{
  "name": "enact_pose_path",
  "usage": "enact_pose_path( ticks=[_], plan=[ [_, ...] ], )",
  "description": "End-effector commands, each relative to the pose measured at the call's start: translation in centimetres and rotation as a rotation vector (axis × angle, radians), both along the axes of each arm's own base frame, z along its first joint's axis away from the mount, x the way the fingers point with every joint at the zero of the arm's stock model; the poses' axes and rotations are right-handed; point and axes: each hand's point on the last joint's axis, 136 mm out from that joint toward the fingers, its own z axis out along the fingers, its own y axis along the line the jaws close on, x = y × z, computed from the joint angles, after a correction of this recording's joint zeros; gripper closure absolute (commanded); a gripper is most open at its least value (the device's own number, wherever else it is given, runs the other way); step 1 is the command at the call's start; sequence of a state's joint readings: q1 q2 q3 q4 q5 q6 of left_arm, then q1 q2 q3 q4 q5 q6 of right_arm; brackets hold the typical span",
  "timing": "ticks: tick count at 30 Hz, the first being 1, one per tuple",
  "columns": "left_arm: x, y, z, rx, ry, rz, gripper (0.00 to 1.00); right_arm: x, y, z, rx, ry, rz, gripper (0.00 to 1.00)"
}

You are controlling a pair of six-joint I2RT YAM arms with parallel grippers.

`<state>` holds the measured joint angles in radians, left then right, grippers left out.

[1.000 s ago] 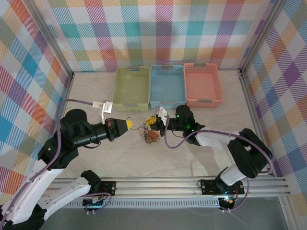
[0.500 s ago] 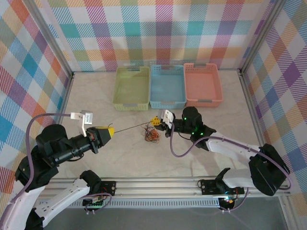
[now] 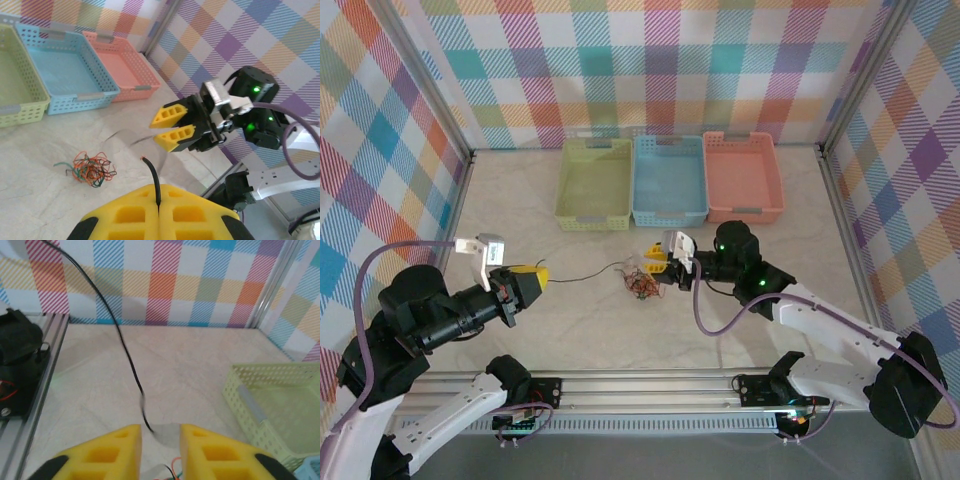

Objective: Untangle the cables

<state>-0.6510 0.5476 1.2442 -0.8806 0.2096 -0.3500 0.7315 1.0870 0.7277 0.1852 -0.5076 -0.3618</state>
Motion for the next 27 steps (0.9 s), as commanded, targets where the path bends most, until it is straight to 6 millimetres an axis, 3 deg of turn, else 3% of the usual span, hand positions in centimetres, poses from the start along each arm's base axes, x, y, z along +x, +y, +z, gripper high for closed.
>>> enact_pose_path(
  ticks=[1,3,6,13,21,27],
  plan=[
    [-0.5,-1.0,3.6,-0.041,-0.104,-0.073,1.0,-0.3,-0.1,-2.4,-0.047,0.047,0.026,0.51],
    [-0.1,-1.6,4.5,-0.053,-0.105,-0.083,1.0,0.0,0.0,-3.3,-0.047,0.055,0.015,0.42],
    [0.5,-2.3,6.0,-0.072,-0.113,-0.093,1.0,0.1,0.3,-4.1,-0.025,0.046,0.021,0.36],
    [1.8,-3.3,7.8,-0.075,-0.124,-0.094,1.0,-1.0,2.4,-7.8,-0.055,0.11,0.201,0.34],
    [2.6,-4.0,8.8,-0.069,-0.129,-0.103,1.0,-3.0,5.8,-10.1,-0.077,0.124,0.431,0.3],
    [2.8,-4.2,9.1,-0.07,-0.127,-0.103,1.0,-3.8,8.4,-12.0,-0.107,0.108,0.485,0.32]
  ],
)
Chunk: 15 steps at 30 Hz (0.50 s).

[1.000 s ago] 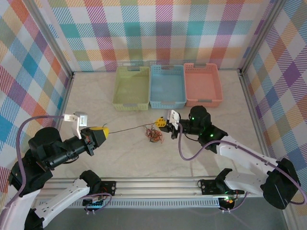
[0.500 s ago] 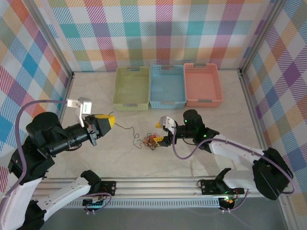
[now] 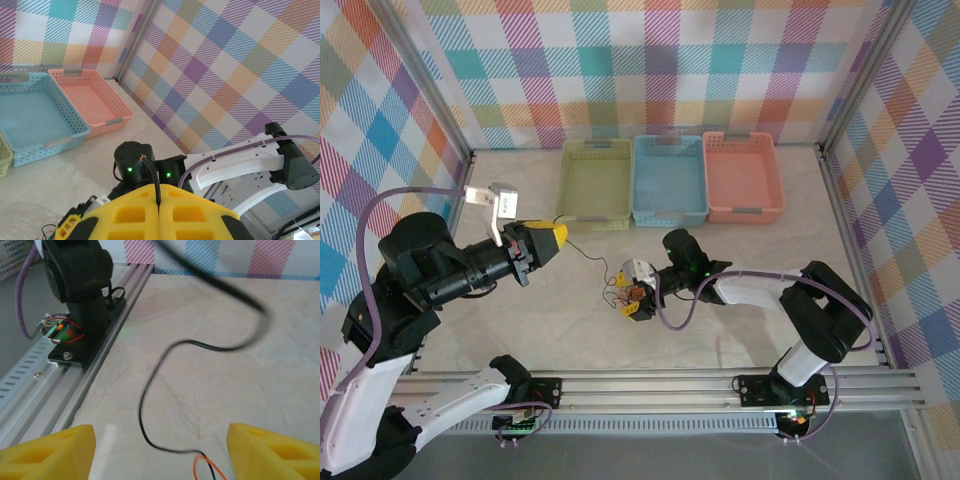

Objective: Untangle the cables

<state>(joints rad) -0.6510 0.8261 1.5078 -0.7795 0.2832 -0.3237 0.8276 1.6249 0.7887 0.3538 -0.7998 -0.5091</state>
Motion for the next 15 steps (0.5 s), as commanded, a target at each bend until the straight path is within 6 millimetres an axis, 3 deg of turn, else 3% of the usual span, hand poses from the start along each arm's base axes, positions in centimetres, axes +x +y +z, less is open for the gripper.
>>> enact_pose_path(
  ticks=[1,7,11,13,15],
  plan=[
    [-0.5,-0.1,1.6,-0.023,-0.048,-0.027,1.0,-0.9,1.7,0.2,0.037,-0.033,0.086,0.34],
    [-0.6,0.1,1.8,-0.028,-0.052,-0.017,1.0,-1.7,3.0,-1.2,0.028,-0.01,0.117,0.48],
    [-0.3,0.7,1.8,-0.011,-0.059,0.019,1.0,0.0,3.2,-1.8,-0.006,-0.054,0.02,0.75],
    [-0.2,1.7,1.7,0.011,-0.066,0.066,1.0,0.8,2.9,-1.0,0.01,-0.097,-0.025,0.88],
    [0.0,3.0,1.6,0.032,-0.084,0.13,1.0,1.8,2.2,0.3,0.044,-0.109,-0.069,0.95]
  ],
)
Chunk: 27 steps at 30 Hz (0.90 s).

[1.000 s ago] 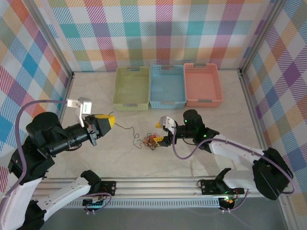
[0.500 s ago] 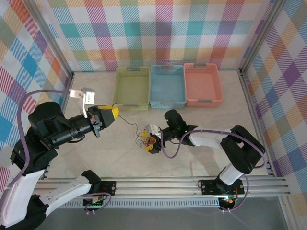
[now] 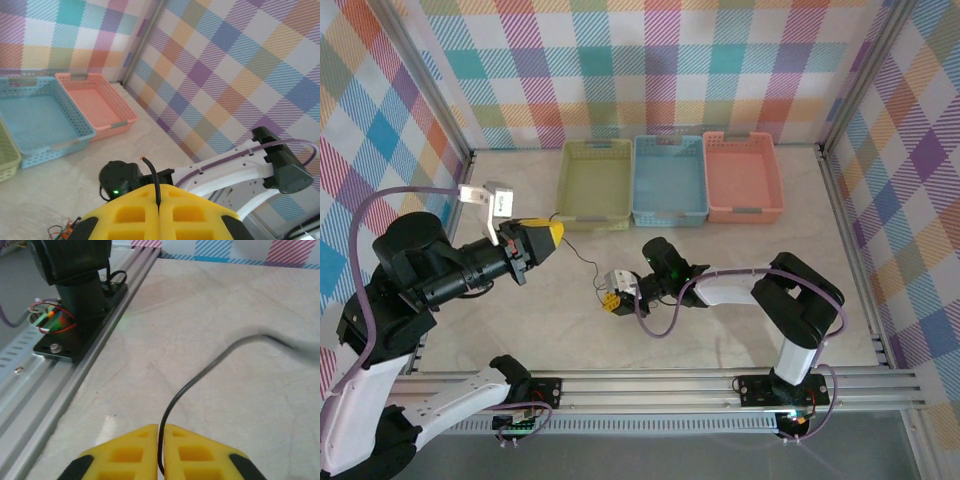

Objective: Untangle the cables

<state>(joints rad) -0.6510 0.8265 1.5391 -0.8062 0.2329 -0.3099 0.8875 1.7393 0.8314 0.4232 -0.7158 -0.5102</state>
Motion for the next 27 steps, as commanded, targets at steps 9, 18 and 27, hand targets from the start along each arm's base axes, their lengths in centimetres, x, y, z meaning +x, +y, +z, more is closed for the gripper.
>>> enact_pose_path(
  ticks=[9,18,27],
  plan=[
    [0.7,7.4,-1.1,0.149,-0.1,0.346,1.0,3.0,-5.3,10.5,0.161,-0.161,-0.18,1.0],
    [2.6,10.0,-4.9,0.258,-0.048,0.522,1.0,4.7,-9.6,14.8,0.151,-0.288,-0.404,1.0],
    [3.1,12.2,-5.7,0.356,-0.056,0.628,1.0,8.7,-14.5,16.7,0.113,-0.381,-0.738,1.0]
  ],
)
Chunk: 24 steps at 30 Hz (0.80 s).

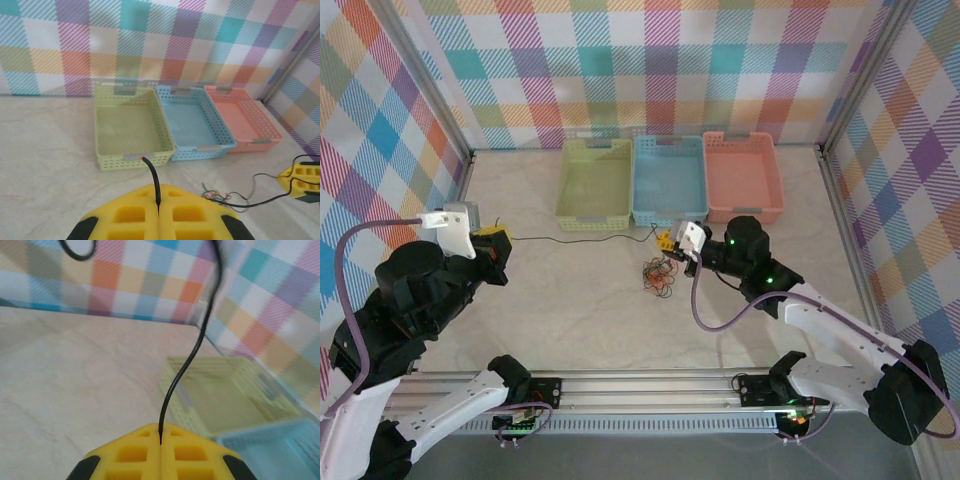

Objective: Untangle the cables

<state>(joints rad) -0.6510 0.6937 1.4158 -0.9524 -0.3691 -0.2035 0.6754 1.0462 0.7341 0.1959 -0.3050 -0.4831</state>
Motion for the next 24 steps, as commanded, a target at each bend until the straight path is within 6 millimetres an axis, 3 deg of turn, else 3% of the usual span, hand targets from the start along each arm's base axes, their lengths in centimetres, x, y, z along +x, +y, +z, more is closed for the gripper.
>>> enact_pose_path(
  ticks=[1,7,17,24],
  plan=[
    [0.1,2.1,-0.3,0.086,-0.007,0.091,1.0,1.8,-2.7,0.7,-0.026,-0.037,-0.19,1.0],
    [-0.4,3.8,0.7,0.113,-0.049,0.149,1.0,3.8,-6.2,2.2,-0.085,-0.099,-0.411,1.0],
    [-1.8,7.3,1.8,0.176,-0.099,0.273,1.0,3.9,-10.0,5.7,-0.06,-0.138,-0.597,1.0],
    [-2.6,8.2,2.3,0.158,-0.137,0.289,1.0,3.6,-11.0,5.9,-0.062,-0.159,-0.628,1.0]
  ],
)
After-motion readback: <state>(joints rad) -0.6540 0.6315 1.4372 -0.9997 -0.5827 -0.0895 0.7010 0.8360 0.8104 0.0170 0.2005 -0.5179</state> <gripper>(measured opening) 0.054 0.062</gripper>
